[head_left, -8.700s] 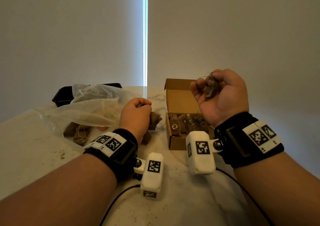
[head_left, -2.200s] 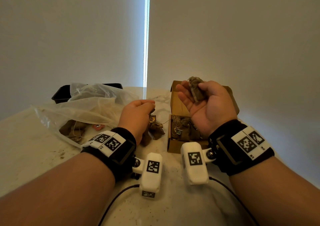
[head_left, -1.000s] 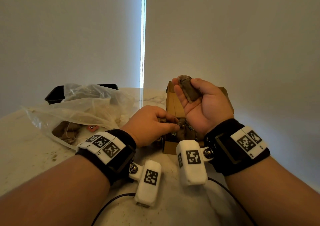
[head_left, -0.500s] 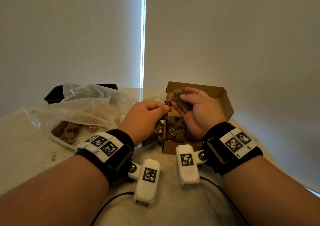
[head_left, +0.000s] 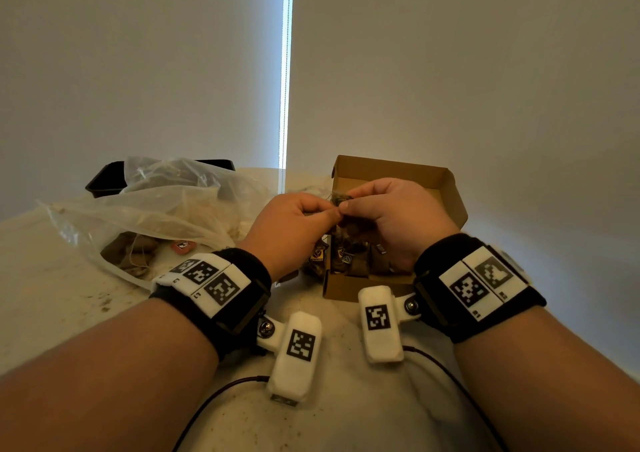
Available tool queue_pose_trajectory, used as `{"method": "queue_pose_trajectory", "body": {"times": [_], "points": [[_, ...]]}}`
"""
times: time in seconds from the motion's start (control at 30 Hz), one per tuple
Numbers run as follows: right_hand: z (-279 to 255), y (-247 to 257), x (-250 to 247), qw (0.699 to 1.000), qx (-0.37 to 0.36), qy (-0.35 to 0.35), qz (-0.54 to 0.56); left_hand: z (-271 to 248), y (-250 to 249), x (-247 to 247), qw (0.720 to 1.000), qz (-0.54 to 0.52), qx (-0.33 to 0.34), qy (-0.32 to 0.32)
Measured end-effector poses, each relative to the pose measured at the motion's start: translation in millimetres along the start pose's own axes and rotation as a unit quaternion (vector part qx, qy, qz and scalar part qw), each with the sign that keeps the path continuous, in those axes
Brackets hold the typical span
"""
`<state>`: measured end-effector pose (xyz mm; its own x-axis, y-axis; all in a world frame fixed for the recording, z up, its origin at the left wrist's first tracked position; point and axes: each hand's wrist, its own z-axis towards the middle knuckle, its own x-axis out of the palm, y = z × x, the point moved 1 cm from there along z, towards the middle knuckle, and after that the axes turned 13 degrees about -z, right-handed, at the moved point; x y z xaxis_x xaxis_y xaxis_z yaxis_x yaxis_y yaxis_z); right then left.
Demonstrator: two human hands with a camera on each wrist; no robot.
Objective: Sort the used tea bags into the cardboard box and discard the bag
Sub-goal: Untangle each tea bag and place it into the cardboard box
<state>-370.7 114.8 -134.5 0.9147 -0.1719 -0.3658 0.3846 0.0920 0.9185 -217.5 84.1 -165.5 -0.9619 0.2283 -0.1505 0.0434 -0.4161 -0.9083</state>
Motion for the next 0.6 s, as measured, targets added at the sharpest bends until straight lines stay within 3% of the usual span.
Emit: {"method": "queue_pose_trajectory", "body": {"times": [0.13, 0.23, 0.33, 0.47, 0.6], "points": [[1.6, -0.8, -13.9, 0.995, 0.042, -0.035, -0.087, 1.0, 1.9, 4.3, 0.999, 0.043, -0.025, 0.013], [6.8, -5.0, -30.5, 0.98, 0.093, -0.069, -0.163, -0.4, 5.7, 5.3, 0.992, 0.084, -0.085, 0.036], [9.7, -10.8, -38.7, 0.959, 0.146, -0.041, -0.24, -0.3, 6.4, 7.1, 0.986, 0.109, -0.114, 0.057], [8.5, -17.6, -34.9, 0.945, 0.23, 0.037, -0.228, -1.0, 4.4, 8.1, 0.984, 0.12, -0.117, 0.062], [8.5, -21.7, -29.6, 0.949, 0.257, 0.051, -0.176, -1.4, 4.5, 7.6, 0.985, 0.12, -0.114, 0.057]]}}
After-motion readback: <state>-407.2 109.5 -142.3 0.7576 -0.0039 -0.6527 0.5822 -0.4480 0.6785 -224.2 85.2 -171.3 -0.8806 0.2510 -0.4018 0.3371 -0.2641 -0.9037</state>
